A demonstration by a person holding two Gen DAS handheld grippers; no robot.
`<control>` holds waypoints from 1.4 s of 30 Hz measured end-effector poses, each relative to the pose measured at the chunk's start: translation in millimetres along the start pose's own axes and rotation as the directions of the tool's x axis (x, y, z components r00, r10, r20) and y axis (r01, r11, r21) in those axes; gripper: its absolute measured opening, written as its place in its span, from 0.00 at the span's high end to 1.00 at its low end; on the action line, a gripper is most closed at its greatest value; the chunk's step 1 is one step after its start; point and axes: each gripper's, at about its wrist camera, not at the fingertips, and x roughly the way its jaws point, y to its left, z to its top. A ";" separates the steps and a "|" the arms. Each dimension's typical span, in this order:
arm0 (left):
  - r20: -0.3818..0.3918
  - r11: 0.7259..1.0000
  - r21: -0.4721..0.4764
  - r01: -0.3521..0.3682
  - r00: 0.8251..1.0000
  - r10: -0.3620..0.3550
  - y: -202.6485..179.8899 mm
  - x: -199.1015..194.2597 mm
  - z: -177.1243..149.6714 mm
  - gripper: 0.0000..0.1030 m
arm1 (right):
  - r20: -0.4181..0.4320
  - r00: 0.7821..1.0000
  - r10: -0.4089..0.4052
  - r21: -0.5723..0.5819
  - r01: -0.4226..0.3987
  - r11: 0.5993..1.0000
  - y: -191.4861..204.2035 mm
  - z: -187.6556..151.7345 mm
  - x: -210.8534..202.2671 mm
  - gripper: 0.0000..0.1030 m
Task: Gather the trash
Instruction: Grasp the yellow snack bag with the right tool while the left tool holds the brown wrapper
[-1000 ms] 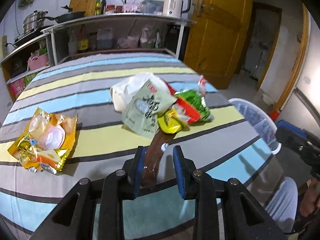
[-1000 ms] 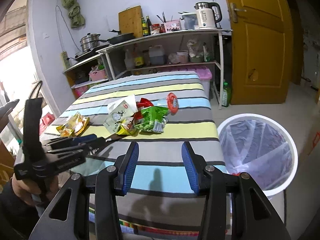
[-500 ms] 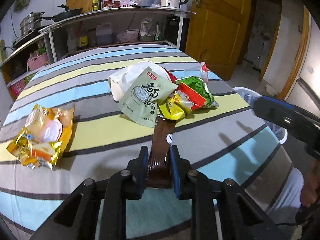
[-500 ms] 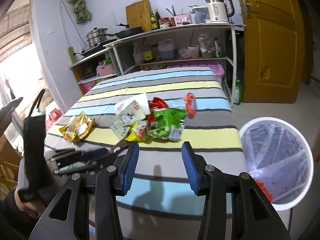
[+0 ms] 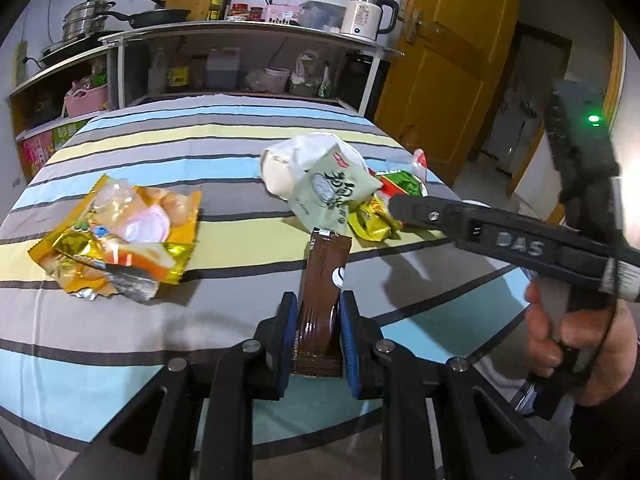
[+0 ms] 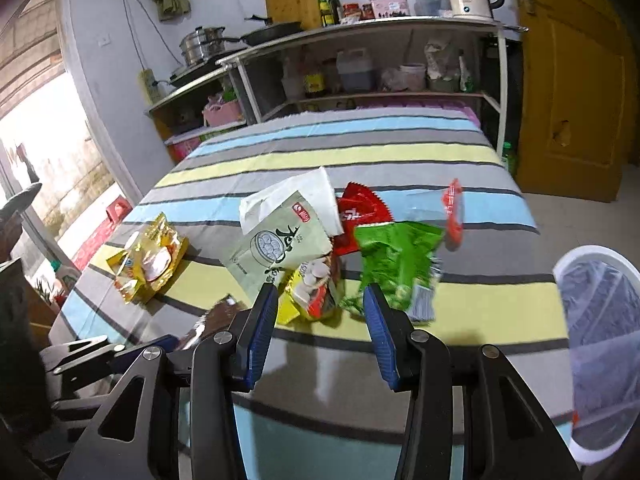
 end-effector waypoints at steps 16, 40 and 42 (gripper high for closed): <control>0.018 1.000 -0.019 0.012 1.000 -0.012 7.9 0.4 2.5 0.78 | -0.044 0.999 -0.028 -0.031 0.026 0.999 9.7 3.3 13.8 0.70; 0.063 0.997 0.068 0.042 0.997 -0.046 -51.4 -26.8 15.1 0.78 | 0.123 0.991 -0.045 0.055 0.038 0.998 -20.1 -28.5 -104.8 0.71; 0.065 0.995 0.084 0.053 0.996 -0.058 -61.4 -27.1 17.9 0.78 | 0.136 0.989 -0.058 0.068 0.049 0.996 -26.9 -31.3 -114.6 0.71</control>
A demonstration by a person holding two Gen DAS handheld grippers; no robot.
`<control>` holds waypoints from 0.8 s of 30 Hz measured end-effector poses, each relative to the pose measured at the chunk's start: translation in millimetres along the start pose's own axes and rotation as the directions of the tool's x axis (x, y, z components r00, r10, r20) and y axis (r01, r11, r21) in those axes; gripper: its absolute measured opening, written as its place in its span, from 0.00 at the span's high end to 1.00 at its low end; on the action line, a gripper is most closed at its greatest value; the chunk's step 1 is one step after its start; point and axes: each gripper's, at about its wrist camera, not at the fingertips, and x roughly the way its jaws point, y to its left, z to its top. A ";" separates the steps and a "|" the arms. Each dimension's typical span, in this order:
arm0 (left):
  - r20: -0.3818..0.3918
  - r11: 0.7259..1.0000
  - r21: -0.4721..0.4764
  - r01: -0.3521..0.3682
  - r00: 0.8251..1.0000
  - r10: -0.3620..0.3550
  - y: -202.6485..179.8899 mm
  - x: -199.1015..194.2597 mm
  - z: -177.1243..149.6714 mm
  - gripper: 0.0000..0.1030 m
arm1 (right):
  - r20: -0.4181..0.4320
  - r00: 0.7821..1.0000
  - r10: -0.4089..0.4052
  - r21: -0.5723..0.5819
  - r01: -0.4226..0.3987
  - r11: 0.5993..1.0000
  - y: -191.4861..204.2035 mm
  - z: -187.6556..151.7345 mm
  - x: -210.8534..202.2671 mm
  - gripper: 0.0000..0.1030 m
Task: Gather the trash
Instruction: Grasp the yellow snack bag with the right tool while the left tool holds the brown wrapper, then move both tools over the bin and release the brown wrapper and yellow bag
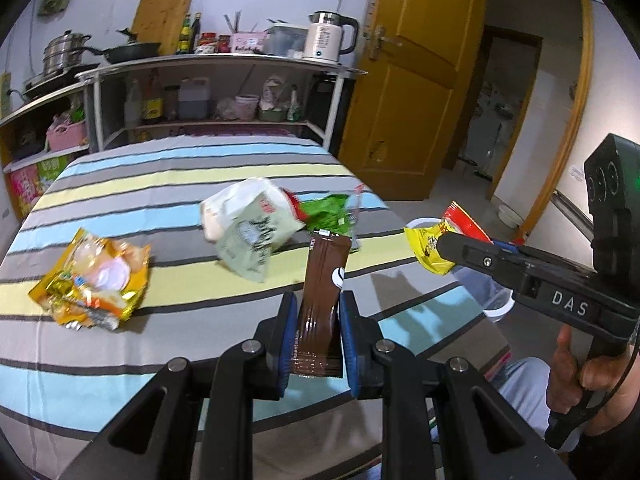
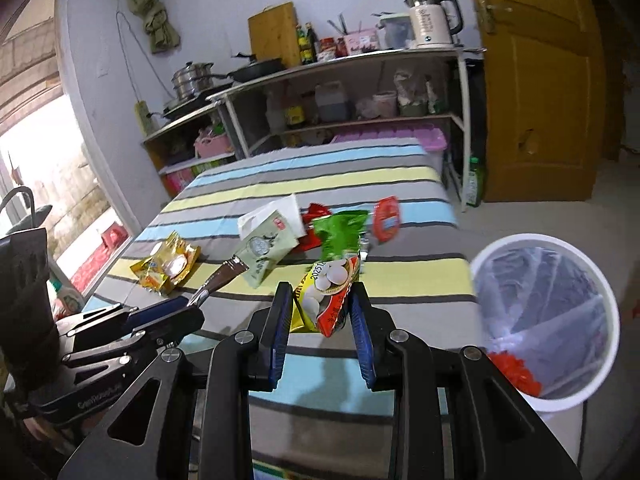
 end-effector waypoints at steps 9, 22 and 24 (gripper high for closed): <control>-0.002 0.996 0.070 0.054 0.999 -0.054 -41.4 11.0 15.3 0.78 | 0.039 0.997 -0.060 0.066 0.057 0.996 -40.9 -10.3 -32.0 0.71; -0.044 0.981 0.132 0.141 0.990 -0.137 -96.9 49.1 30.7 0.78 | 0.063 0.989 -0.134 0.160 0.122 0.980 -97.0 -23.7 -55.9 0.71; -0.048 0.978 0.143 0.152 0.988 -0.146 -105.4 55.1 33.4 0.78 | 0.062 0.988 -0.144 0.172 0.132 0.976 -105.1 -24.6 -56.5 0.71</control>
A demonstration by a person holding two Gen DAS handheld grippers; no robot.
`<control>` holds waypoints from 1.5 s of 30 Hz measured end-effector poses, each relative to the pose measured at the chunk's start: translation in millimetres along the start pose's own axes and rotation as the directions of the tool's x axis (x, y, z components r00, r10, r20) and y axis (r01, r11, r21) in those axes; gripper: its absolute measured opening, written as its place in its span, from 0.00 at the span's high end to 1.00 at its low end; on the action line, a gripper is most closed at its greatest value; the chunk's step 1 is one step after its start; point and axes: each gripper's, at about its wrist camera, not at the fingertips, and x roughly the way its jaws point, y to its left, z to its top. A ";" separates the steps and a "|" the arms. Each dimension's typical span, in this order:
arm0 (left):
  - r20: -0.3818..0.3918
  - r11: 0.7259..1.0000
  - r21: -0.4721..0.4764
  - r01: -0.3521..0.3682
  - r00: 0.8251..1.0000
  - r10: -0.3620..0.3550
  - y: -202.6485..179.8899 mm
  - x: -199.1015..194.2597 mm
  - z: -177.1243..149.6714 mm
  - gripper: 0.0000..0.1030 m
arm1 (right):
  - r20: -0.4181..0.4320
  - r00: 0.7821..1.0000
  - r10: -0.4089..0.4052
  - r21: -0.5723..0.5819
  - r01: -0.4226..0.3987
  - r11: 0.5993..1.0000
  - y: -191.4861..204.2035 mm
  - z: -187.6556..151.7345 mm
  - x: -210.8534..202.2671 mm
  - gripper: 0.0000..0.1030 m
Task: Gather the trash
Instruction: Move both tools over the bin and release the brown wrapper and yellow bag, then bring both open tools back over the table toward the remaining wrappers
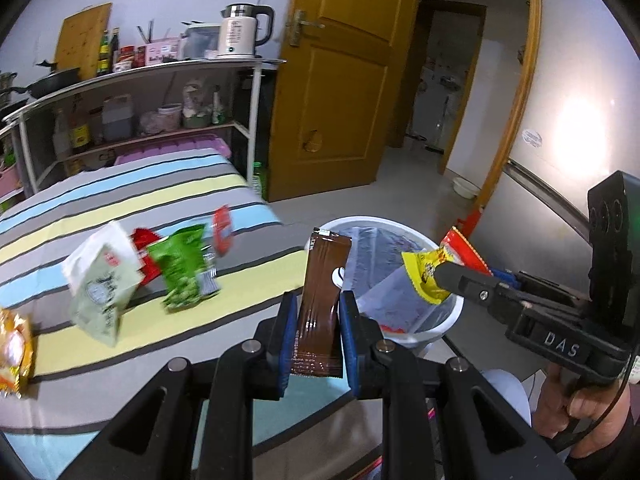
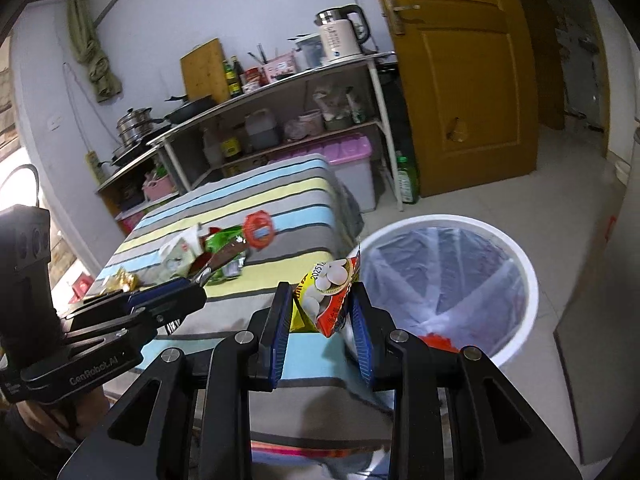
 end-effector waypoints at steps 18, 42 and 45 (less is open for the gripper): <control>-0.084 0.997 0.028 0.078 0.994 -0.075 -26.7 74.6 27.2 0.78 | -0.047 0.996 -0.082 0.081 0.086 0.993 -63.1 0.6 29.2 0.70; -0.112 0.993 0.013 0.119 0.987 -0.117 -30.9 89.0 29.0 0.71 | -0.075 0.990 -0.116 0.138 0.126 0.982 -87.3 -3.3 35.0 0.54; -0.084 0.994 0.012 0.105 0.991 -0.104 -28.5 75.8 27.3 0.71 | -0.050 0.993 -0.105 0.121 0.110 0.986 -78.3 -1.9 25.8 0.54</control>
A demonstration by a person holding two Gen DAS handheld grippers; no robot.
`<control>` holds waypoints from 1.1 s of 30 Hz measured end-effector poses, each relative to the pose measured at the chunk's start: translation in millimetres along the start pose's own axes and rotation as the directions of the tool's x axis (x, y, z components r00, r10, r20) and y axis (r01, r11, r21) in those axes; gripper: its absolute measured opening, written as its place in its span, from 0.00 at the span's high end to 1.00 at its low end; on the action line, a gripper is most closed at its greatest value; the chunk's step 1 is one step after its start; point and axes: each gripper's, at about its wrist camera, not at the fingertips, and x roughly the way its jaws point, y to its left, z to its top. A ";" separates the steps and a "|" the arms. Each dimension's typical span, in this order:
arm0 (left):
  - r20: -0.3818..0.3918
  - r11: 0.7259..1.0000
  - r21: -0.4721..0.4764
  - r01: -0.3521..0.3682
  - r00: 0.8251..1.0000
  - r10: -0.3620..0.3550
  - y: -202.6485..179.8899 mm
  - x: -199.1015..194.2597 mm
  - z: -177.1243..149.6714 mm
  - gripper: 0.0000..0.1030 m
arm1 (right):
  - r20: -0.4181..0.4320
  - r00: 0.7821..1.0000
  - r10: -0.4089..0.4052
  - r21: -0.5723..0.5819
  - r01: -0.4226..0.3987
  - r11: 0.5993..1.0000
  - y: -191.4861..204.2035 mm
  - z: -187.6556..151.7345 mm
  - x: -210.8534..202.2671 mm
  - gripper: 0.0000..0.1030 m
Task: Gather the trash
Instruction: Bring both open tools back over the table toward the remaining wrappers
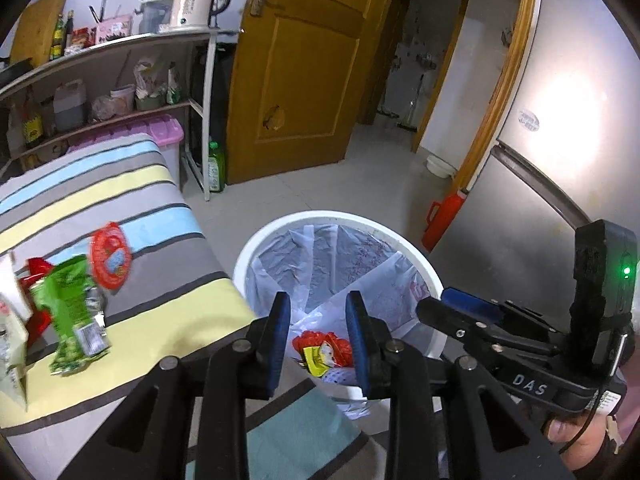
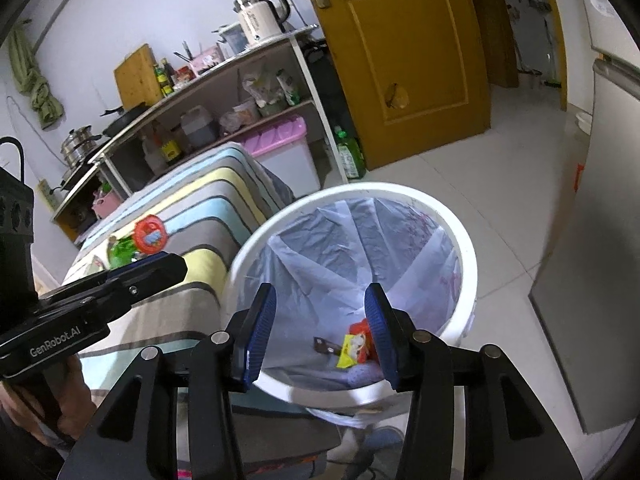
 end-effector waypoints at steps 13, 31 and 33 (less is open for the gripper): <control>0.115 0.995 -0.065 -0.082 0.989 0.089 25.5 -69.7 -23.8 0.70 | 0.062 0.995 0.083 -0.096 -0.077 0.992 54.1 -5.3 -36.4 0.54; 0.198 0.965 -0.173 -0.199 0.952 0.232 76.5 -134.4 -69.6 0.53 | -0.002 0.985 0.173 -0.224 -0.170 0.960 129.1 -24.2 -34.3 0.54; 0.201 0.960 -0.189 -0.207 0.949 0.245 84.0 -138.5 -73.3 0.53 | -0.009 0.982 0.186 -0.231 -0.183 0.955 134.6 -25.4 -32.0 0.54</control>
